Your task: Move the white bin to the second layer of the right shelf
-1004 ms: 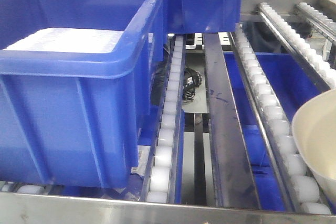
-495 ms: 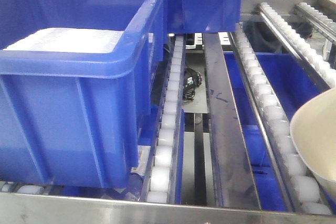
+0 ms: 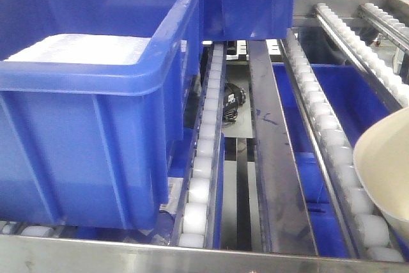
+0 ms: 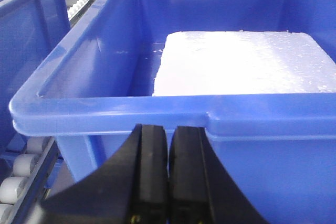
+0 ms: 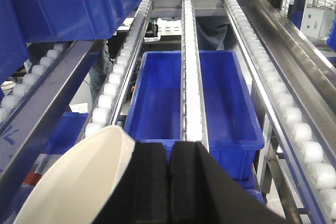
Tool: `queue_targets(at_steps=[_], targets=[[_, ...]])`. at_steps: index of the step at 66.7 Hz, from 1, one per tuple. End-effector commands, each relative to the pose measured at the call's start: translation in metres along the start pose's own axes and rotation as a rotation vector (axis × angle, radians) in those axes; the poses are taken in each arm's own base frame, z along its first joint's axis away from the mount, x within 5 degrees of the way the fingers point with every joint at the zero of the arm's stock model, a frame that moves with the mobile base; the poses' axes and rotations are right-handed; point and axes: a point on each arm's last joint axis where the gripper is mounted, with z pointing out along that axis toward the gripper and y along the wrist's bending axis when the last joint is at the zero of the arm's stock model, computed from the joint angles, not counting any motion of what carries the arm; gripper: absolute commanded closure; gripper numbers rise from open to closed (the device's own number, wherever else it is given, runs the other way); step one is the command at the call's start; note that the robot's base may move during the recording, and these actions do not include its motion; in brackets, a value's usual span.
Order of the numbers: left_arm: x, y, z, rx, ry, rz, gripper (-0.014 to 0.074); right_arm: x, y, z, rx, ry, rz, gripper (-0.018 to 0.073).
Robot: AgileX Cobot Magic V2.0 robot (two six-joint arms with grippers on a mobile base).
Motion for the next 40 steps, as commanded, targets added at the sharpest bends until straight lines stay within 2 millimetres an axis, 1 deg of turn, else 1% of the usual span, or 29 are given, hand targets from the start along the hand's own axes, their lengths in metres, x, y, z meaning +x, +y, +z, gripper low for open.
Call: queue_targets(at_steps=[1,40], targets=[[0.0037,-0.0001,0.0006,0.000,-0.065,-0.003,0.0512,-0.0154,0.0013,-0.0031,-0.010,-0.133,-0.018,0.0513],[0.0037,-0.0001,0.0006,0.000,-0.065,-0.003,0.0512,-0.0154,0.0013,-0.0031,-0.010,-0.133,-0.018,0.0513]])
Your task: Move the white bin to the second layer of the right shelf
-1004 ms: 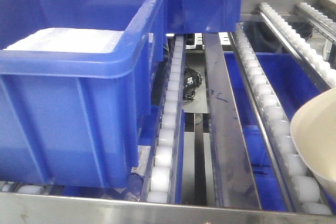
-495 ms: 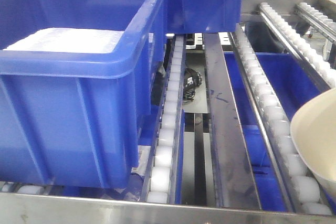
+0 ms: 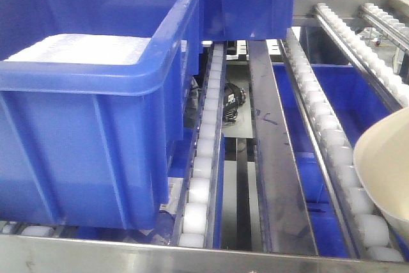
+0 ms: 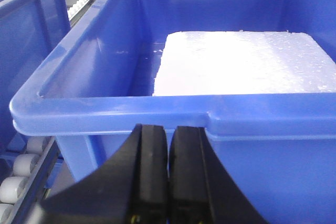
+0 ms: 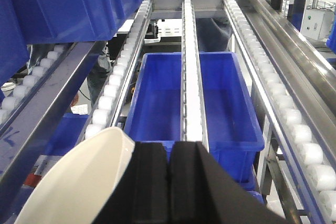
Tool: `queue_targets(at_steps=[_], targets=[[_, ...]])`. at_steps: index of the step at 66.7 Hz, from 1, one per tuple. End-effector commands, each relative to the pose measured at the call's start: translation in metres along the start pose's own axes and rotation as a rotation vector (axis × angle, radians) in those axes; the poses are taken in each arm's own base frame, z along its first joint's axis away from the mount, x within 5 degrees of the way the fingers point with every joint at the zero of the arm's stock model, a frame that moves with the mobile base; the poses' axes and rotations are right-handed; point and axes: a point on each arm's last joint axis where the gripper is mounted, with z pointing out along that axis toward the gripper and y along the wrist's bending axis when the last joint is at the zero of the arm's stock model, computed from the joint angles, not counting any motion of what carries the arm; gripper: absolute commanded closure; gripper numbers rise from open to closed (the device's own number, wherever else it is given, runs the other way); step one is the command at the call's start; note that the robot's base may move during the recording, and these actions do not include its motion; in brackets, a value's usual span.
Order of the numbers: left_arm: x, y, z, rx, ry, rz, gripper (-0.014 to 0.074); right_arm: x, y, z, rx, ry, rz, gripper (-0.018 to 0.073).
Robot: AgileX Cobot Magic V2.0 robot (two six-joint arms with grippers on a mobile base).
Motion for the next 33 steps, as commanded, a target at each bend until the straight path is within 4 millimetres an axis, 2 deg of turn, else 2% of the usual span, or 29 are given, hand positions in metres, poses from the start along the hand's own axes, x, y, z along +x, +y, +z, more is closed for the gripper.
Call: queue_targets(at_steps=[1,33], targets=[[0.0037,-0.0001,0.0006,0.000,-0.065,-0.003,0.0512,-0.0151,0.0013,-0.0030,-0.010,-0.129,-0.018,0.0513],[0.0037,-0.0001,0.0006,0.000,-0.065,-0.003,0.0512,-0.0151,0.0013,-0.0030,-0.010,-0.129,-0.018,0.0513]])
